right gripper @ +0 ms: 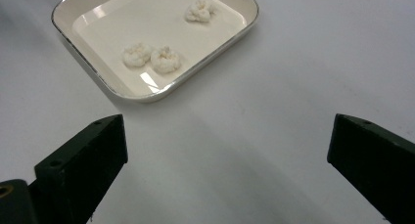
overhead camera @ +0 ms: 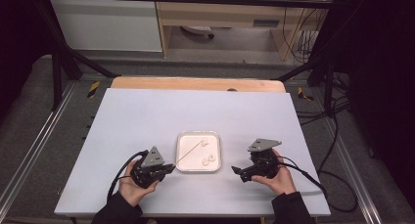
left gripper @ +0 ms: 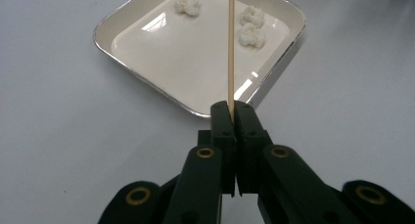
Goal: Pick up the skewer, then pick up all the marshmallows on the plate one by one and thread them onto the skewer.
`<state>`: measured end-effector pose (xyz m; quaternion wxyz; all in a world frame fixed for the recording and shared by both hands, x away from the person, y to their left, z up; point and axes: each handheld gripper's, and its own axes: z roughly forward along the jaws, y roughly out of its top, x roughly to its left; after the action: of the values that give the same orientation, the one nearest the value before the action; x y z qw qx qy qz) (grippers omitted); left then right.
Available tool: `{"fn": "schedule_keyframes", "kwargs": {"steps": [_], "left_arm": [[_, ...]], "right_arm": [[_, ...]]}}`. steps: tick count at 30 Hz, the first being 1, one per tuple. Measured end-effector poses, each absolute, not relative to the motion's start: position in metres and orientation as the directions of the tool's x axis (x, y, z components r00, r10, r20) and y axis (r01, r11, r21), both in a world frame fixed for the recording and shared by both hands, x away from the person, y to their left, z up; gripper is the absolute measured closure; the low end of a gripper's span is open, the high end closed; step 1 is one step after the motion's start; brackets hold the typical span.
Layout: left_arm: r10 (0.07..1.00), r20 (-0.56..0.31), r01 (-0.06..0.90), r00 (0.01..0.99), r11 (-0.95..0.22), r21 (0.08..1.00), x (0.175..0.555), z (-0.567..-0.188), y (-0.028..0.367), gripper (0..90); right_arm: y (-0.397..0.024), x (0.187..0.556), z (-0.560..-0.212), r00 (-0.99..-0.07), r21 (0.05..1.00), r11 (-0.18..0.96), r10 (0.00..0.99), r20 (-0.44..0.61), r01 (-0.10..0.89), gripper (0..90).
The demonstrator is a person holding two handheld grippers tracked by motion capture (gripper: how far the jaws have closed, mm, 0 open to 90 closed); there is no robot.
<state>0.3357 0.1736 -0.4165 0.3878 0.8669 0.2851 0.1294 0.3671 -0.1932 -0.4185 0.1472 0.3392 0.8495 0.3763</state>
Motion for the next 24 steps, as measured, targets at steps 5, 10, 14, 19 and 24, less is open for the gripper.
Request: {"fn": "schedule_keyframes", "kwargs": {"steps": [5,10,14,19,24], "left_arm": [[0.61,0.0,0.396,0.792,-0.514,0.761,0.333,-0.419,0.181,88.5],[0.621,-0.013,0.401,0.784,-0.49,0.774,0.333,-0.419,0.186,88.6],[0.624,-0.02,0.4,0.781,-0.476,0.784,0.334,-0.419,0.188,88.6],[0.628,-0.028,0.405,0.778,-0.466,0.787,0.335,-0.42,0.19,88.6],[0.632,-0.041,0.409,0.774,-0.45,0.794,0.335,-0.421,0.192,88.5]], "right_arm": [[-0.183,0.373,-0.415,-0.71,0.752,0.458,0.704,0.018,0.474,1.9],[-0.172,0.381,-0.412,-0.706,0.771,0.432,0.707,0.032,0.468,1.9],[-0.162,0.387,-0.409,-0.7,0.779,0.417,0.713,0.041,0.469,1.9],[-0.151,0.397,-0.409,-0.695,0.784,0.402,0.717,0.052,0.474,1.7],[-0.137,0.407,-0.411,-0.697,0.77,0.419,0.715,0.047,0.481,1.6]]}}
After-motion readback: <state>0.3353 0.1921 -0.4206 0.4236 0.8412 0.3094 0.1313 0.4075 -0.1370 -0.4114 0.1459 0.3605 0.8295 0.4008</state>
